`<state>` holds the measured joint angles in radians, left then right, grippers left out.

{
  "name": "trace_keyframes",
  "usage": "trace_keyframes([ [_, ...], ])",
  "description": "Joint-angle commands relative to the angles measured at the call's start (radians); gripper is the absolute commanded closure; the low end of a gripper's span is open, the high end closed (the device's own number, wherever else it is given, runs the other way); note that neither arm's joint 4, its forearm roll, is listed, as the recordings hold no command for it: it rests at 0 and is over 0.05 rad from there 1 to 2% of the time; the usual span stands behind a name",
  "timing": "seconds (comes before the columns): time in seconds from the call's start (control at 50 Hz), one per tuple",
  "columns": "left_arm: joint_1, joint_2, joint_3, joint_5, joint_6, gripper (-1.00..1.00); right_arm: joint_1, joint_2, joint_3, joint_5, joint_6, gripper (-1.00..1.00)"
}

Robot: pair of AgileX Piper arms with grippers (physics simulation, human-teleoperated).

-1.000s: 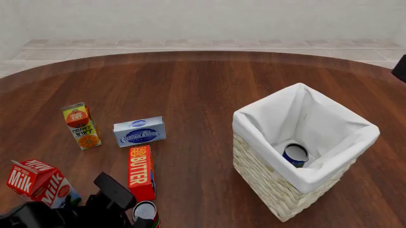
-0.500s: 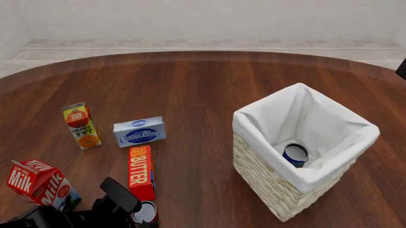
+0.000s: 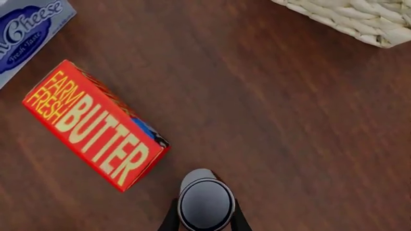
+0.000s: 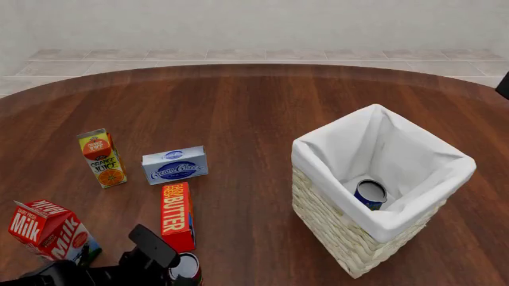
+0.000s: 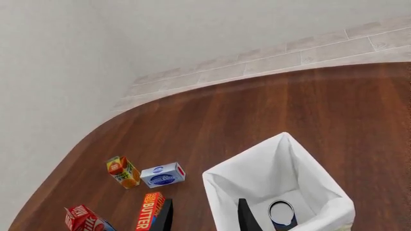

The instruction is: Pick up the alphabet soup and the tomato sauce, and put them in the basket.

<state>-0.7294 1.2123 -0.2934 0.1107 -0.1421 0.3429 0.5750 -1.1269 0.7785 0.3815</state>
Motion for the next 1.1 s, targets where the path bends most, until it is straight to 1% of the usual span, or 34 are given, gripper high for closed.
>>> trace_keyframes([
  [0.02, -0.007, 0.009, 0.000, -0.004, 0.027, 1.00, 0.000, -0.001, -0.001, 0.001, 0.000, -1.00],
  [0.16, -0.018, -0.011, -0.013, 0.024, 0.026, 1.00, 0.001, -0.001, -0.001, 0.001, 0.001, -1.00],
  [0.3, -0.034, -0.054, -0.050, 0.089, 0.031, 1.00, 0.004, -0.002, 0.000, 0.002, 0.000, -1.00],
  [0.5, -0.069, -0.108, -0.128, 0.188, 0.042, 1.00, 0.006, -0.003, -0.001, 0.003, 0.004, -1.00],
  [0.86, -0.100, -0.138, -0.221, 0.273, 0.079, 1.00, 0.004, -0.021, -0.016, 0.028, 0.005, -1.00],
  [0.92, -0.113, -0.141, -0.257, 0.293, 0.086, 1.00, 0.005, -0.022, -0.019, 0.030, 0.001, -1.00],
  [1.1, -0.114, -0.141, -0.310, 0.318, 0.115, 1.00, 0.003, -0.023, -0.028, 0.030, 0.002, -1.00],
])
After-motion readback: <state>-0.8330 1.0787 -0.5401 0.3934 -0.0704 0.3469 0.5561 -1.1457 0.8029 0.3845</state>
